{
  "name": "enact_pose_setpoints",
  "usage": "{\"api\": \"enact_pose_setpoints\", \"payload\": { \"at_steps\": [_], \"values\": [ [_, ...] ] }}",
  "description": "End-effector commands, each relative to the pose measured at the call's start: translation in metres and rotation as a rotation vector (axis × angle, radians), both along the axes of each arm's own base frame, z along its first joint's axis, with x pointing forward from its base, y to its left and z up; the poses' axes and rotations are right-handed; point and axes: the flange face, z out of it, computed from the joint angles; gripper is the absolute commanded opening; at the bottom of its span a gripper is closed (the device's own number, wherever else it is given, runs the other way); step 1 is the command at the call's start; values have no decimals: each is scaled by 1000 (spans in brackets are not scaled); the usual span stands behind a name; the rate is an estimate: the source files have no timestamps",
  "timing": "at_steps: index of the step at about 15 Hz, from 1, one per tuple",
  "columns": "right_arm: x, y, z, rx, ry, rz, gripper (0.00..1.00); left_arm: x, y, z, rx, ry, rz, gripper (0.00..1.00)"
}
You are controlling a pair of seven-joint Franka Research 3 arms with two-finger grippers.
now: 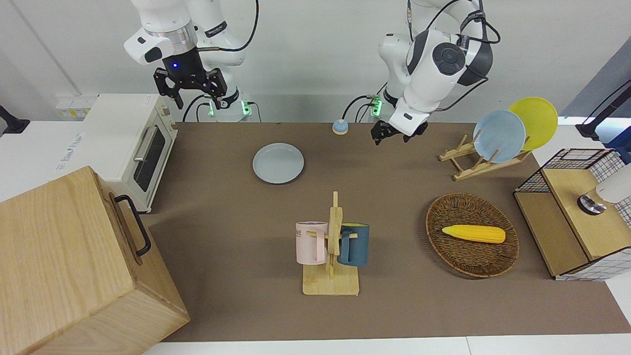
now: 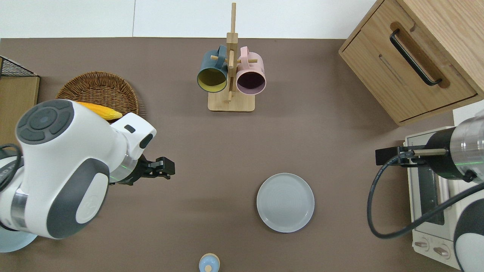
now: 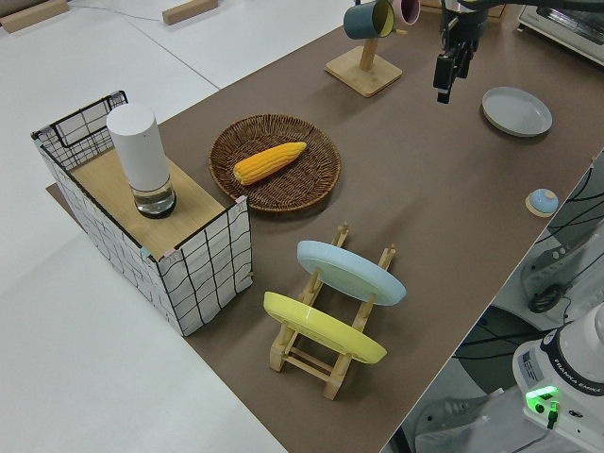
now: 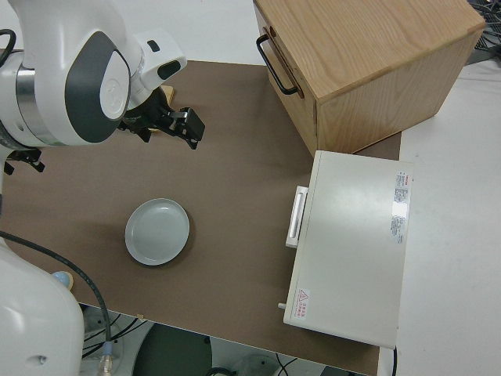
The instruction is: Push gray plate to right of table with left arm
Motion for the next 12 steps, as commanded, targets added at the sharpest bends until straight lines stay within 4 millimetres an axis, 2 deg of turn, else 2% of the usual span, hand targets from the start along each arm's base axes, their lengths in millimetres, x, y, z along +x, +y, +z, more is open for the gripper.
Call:
{"api": "enact_pose_setpoints", "payload": {
  "at_steps": [1, 5, 6, 8, 9, 12],
  "values": [
    [-8, 0, 0, 9, 3, -21, 996, 0, 38, 28, 46, -44, -44, 989],
    [-8, 0, 0, 9, 3, -21, 996, 10, 73, 66, 50, -103, -111, 991],
    [-8, 0, 0, 9, 3, -21, 996, 13, 76, 75, 52, -124, -127, 991],
    [-8, 0, 0, 9, 3, -22, 996, 18, 77, 111, 59, -199, -132, 991],
    [-8, 0, 0, 9, 3, -21, 996, 19, 79, 121, 77, -224, -133, 991],
    [-8, 0, 0, 9, 3, -22, 996, 21, 82, 136, 84, -257, -128, 991]
  ]
}}
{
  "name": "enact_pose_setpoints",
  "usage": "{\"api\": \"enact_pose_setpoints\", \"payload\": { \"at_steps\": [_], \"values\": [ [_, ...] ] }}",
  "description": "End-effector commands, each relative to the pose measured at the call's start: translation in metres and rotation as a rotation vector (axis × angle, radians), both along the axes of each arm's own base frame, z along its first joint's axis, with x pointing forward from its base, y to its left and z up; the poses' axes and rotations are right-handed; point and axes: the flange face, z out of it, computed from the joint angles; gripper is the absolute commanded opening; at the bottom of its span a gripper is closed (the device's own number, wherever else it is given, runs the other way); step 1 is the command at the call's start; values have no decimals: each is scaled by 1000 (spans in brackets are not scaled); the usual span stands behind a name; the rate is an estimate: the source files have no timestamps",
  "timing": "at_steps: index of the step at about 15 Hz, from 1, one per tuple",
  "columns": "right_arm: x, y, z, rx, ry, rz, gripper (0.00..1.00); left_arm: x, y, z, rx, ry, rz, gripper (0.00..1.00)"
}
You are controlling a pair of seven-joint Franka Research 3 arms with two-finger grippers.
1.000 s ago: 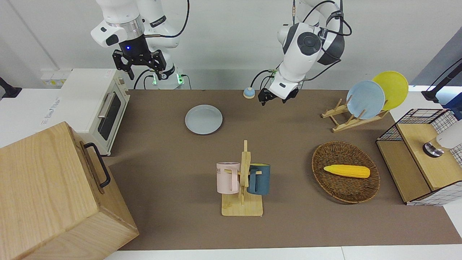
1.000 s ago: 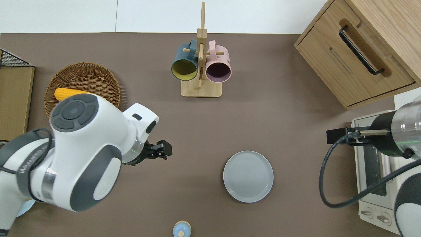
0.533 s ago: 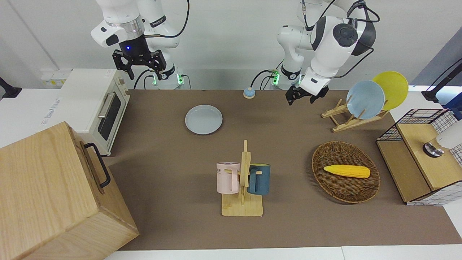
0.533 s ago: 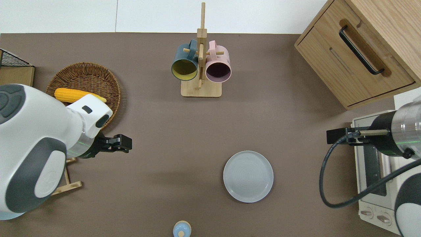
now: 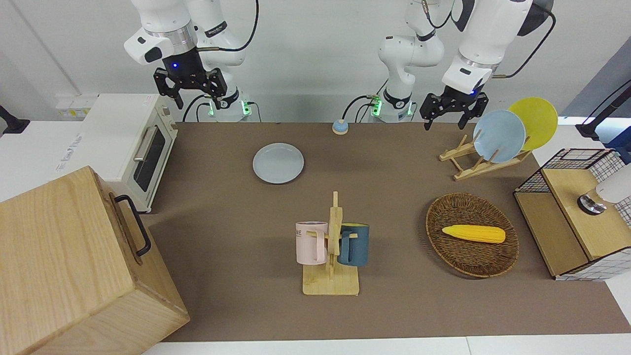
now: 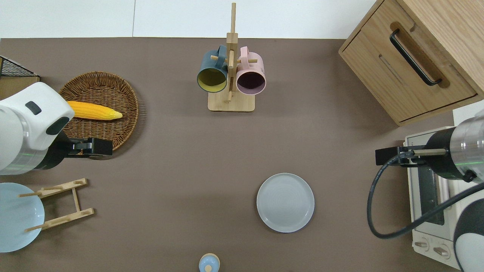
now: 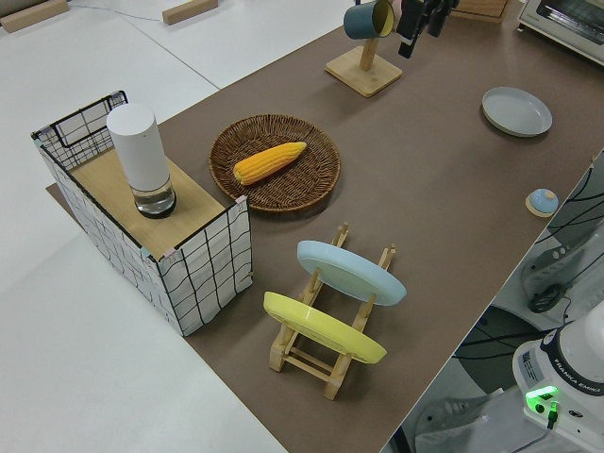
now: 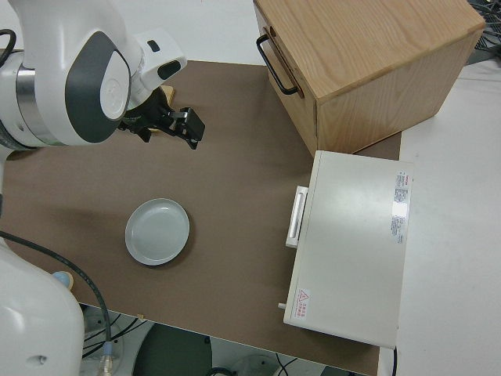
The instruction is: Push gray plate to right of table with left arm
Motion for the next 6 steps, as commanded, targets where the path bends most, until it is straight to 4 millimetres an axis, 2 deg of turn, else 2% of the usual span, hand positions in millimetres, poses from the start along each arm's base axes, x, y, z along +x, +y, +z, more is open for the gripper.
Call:
{"api": "enact_pose_setpoints", "payload": {
  "at_steps": [1, 6],
  "values": [
    [-8, 0, 0, 9, 3, -21, 996, 2, 6, 14, 24, -11, -4, 991],
    [-8, 0, 0, 9, 3, -21, 996, 4, 16, 14, 24, -13, 6, 991]
  ]
}}
